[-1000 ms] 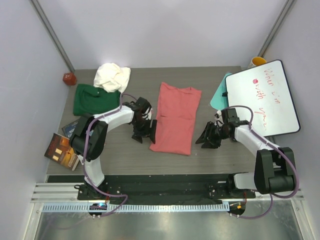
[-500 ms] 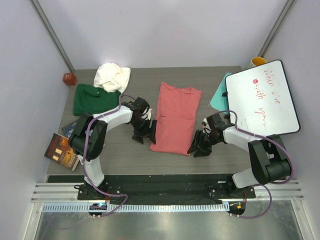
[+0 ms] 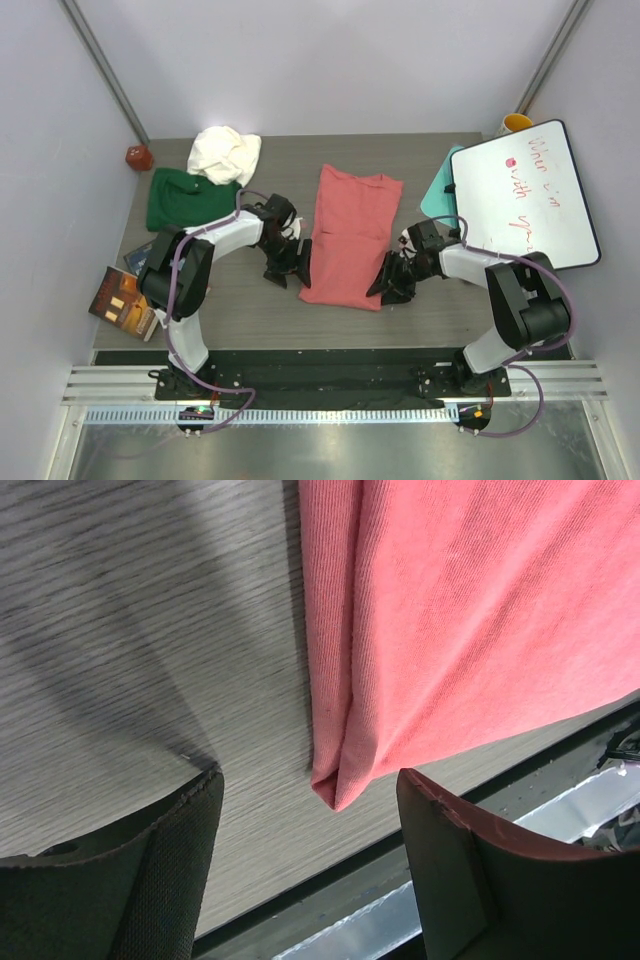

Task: Fold and stack the t-shirts

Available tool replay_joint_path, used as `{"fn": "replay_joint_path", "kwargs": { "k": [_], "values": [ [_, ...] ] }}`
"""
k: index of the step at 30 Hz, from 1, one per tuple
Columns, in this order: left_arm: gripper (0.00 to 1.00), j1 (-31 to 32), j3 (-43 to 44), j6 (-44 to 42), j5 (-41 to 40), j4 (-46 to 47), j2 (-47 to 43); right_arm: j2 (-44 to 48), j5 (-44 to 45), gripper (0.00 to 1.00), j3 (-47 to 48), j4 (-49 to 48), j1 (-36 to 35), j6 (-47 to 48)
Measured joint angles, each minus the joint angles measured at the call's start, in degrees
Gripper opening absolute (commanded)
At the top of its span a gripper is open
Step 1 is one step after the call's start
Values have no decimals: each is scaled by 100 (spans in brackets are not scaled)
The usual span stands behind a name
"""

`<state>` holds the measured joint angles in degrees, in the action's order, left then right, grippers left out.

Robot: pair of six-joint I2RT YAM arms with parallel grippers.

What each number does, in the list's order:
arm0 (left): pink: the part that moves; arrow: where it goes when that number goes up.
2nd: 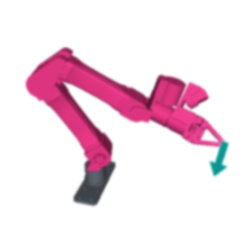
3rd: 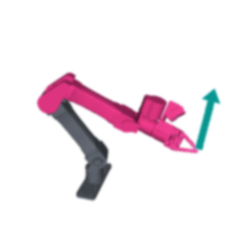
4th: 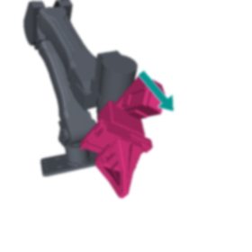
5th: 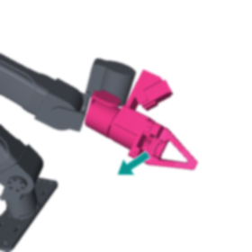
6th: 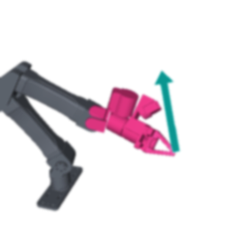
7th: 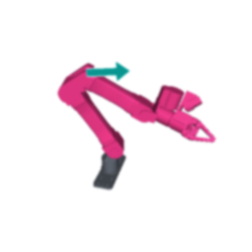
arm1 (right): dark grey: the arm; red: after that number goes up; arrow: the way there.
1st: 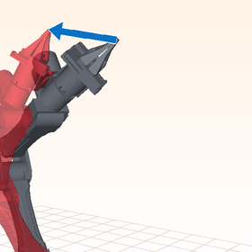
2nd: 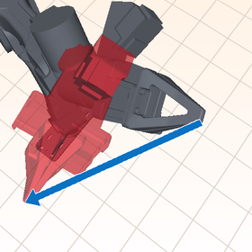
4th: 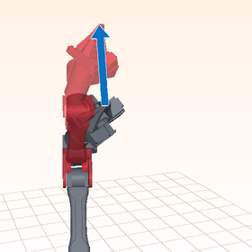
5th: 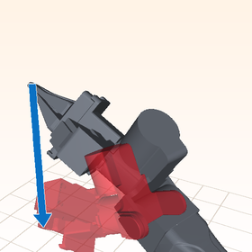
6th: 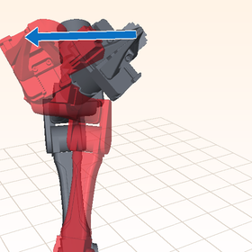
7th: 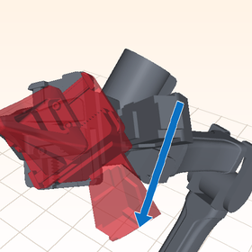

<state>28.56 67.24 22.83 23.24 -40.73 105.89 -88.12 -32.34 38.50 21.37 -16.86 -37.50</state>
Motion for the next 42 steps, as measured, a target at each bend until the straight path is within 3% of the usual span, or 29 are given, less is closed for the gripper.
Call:
{"fn": "replay_joint_path", "kwargs": {
  "k": [10, 15, 19, 20, 23, 24, 34, 42],
  "values": [
    [65, -42, 0, -52, 396, 2, 116, -332, -431, 50, 74, -341, -319, -46],
    [55, -46, 0, -50, 623, 2, 205, -341, -511, 45, -7, -466, -378, -63],
    [30, -48, -11, -44, 734, 20, 323, -444, -643, 33, -61, -586, -391, -79],
    [24, -48, -13, -46, 767, 15, 363, -487, -673, 23, -70, -612, -398, -87],
    [4, -50, -31, -61, 782, 22, 428, -612, -732, 4, -92, -678, -420, -85],
    [0, -50, -35, -66, 782, 17, 446, -671, -767, 2, -94, -699, -431, -87],
    [0, -31, 50, -26, 466, -212, 334, -516, -474, 1, 83, -273, -529, 79],
    [0, 7, 1034, 76, -79, -833, -382, 105, -35, 1, 1008, 807, -557, 372]
  ]
}}
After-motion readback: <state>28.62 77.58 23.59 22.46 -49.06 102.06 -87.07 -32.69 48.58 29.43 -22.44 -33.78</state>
